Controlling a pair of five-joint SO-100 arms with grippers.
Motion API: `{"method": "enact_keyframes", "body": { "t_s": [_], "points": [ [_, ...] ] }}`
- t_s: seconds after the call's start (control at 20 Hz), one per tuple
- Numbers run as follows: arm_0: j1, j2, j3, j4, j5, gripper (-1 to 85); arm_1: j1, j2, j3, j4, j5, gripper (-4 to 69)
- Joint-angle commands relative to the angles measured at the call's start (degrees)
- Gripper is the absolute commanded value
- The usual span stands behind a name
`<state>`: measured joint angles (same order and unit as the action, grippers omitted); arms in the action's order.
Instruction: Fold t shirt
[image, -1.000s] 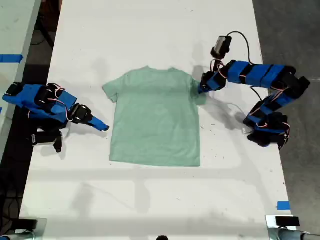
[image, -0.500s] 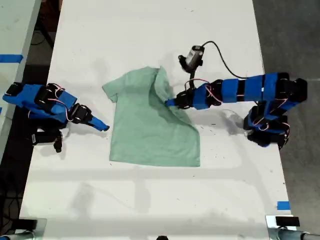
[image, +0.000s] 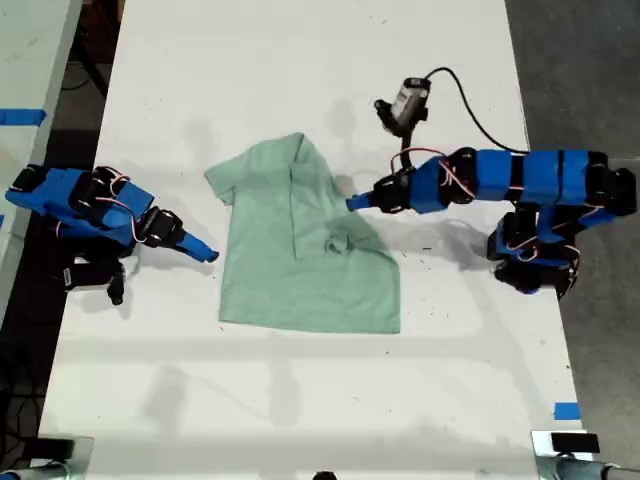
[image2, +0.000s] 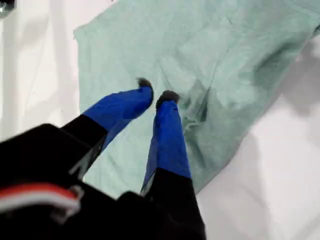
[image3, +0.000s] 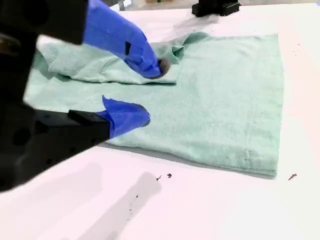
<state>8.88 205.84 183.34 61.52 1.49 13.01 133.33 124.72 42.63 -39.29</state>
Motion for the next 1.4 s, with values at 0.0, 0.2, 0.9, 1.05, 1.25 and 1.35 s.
{"method": "enact_keyframes", "body": {
  "t_s": [0.0,0.2,0.9,1.05,1.25,1.35],
  "points": [
    [0.70,0.44,0.53,-1.23,-0.18,11.5,-4.13,24.43,20.92,-0.79,6.06,-0.8],
    [0.70,0.44,0.53,-1.23,-0.18,11.5,-6.86,52.73,49.92,0.18,11.78,-0.5],
    [0.79,0.53,0.53,-1.23,-0.18,11.5,-2.46,67.32,53.88,23.20,25.93,-0.2],
    [0.79,0.53,0.53,-1.23,-0.18,11.5,-2.37,67.32,53.88,23.29,26.10,-0.2],
    [0.70,0.53,0.53,-1.23,-0.18,11.5,-2.37,67.32,53.88,23.38,26.28,-0.2],
    [0.70,0.53,0.53,-1.23,-0.18,11.5,-2.46,67.32,53.88,23.38,26.37,-0.2]
  ]
}}
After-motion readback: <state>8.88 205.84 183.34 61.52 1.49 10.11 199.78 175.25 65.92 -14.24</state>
